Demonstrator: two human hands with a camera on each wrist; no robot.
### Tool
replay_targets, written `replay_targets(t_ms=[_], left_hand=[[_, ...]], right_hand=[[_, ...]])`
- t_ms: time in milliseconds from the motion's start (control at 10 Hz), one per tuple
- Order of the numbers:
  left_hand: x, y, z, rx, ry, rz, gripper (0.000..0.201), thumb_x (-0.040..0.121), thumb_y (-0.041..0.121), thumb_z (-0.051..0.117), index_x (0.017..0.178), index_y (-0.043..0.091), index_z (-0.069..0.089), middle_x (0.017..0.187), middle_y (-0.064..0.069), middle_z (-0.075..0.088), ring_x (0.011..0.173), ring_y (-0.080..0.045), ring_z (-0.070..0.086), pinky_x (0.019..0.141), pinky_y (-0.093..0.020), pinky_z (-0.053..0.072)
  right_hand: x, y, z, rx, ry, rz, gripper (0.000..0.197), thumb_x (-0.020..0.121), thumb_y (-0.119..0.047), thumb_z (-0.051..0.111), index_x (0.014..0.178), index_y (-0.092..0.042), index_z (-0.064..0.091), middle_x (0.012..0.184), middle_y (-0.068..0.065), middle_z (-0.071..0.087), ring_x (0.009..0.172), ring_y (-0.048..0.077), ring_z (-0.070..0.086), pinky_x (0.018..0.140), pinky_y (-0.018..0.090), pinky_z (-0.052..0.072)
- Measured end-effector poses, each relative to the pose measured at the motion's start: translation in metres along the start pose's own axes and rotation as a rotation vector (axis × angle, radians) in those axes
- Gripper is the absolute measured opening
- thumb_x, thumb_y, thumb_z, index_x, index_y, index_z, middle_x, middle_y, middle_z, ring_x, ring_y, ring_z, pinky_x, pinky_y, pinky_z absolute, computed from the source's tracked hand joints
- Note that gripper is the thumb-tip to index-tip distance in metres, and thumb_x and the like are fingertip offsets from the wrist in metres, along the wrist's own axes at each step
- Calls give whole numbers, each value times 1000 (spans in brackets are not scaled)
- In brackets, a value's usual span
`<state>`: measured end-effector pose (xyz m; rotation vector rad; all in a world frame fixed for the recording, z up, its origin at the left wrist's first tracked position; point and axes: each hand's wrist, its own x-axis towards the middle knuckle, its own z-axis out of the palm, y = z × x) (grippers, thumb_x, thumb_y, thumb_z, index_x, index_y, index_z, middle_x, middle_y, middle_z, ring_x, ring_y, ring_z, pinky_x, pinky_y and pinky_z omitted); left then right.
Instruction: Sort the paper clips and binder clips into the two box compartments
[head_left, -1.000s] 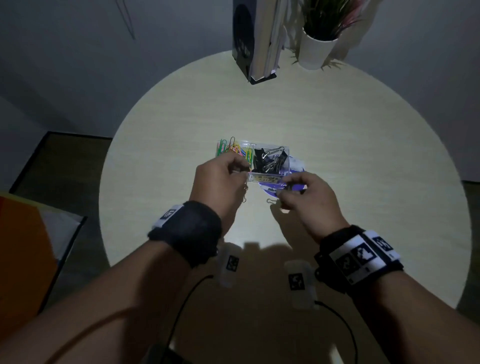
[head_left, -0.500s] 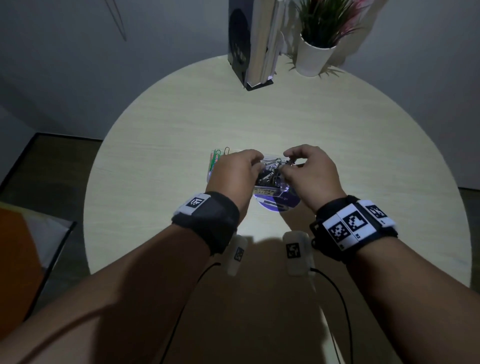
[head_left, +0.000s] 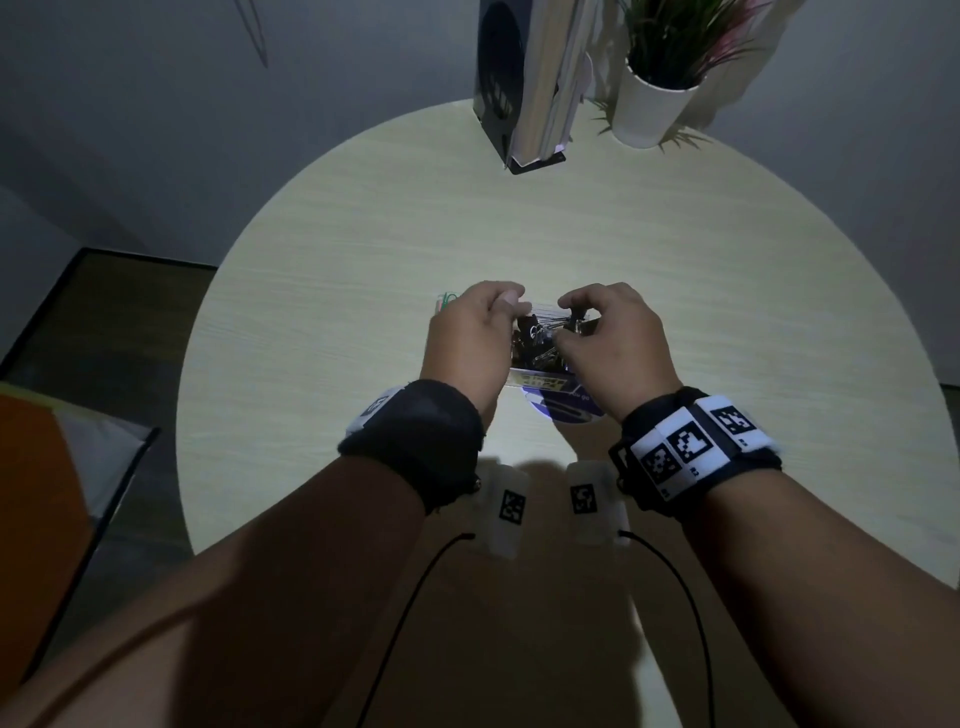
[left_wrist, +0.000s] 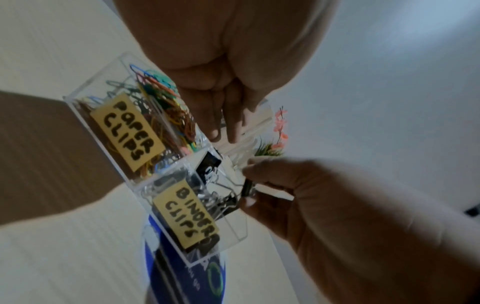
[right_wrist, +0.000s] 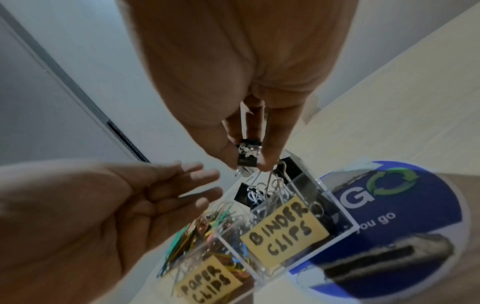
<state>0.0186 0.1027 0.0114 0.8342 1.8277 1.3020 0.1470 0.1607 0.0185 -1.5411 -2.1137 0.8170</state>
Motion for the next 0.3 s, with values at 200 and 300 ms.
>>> replay_targets(t_ms=[200, 300], left_hand=[[-11, -3, -29, -220, 195, -2, 16, 96, 26, 49, 94, 34, 63, 90, 3, 77, 91, -21, 72, 91, -49, 55], [-22, -4, -44, -366, 247, -43, 16, 97, 24, 49, 96, 31, 64, 91, -4, 77, 86, -27, 69, 80, -47, 54]], right_hand=[[-5, -4, 10, -224, -74, -150, 38, 81, -20, 72, 117, -16, 65, 114, 6, 62, 103, 25, 60, 86, 29, 43], [-8, -4, 6, -246, -19, -152, 37, 83, -25, 70, 120, -17, 65, 118, 4, 64, 105, 25, 61, 87, 31, 44]])
